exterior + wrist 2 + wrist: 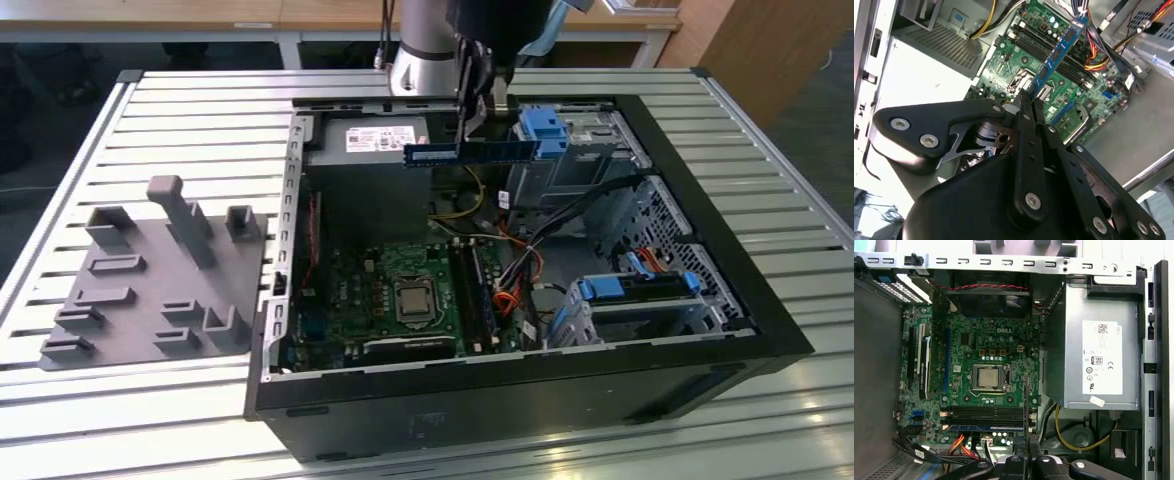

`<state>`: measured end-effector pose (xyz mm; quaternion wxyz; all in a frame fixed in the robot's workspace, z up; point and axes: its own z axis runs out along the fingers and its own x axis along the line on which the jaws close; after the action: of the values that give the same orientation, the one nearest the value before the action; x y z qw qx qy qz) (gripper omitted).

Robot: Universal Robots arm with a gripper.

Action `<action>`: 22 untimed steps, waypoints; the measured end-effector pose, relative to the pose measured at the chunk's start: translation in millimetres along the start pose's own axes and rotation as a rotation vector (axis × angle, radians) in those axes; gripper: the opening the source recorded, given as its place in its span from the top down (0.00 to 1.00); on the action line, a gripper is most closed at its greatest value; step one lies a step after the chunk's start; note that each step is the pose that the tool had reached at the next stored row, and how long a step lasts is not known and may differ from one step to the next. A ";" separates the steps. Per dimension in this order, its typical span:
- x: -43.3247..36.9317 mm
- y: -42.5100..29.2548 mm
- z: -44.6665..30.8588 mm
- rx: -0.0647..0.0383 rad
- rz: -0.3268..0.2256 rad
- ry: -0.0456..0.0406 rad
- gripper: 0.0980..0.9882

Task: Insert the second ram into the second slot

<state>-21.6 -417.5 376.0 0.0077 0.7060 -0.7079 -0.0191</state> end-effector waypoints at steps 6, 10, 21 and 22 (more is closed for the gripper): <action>0.1 -0.1 2.1 0.002 0.108 -0.0037 0.96; 0.4 0.1 3.0 0.002 0.139 -0.0029 0.96; 3.7 0.0 5.6 0.005 0.253 0.0000 0.96; 3.7 0.0 5.9 0.005 0.269 0.0001 0.96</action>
<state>-21.8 -421.1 370.0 0.0085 0.6046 -0.7963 -0.0161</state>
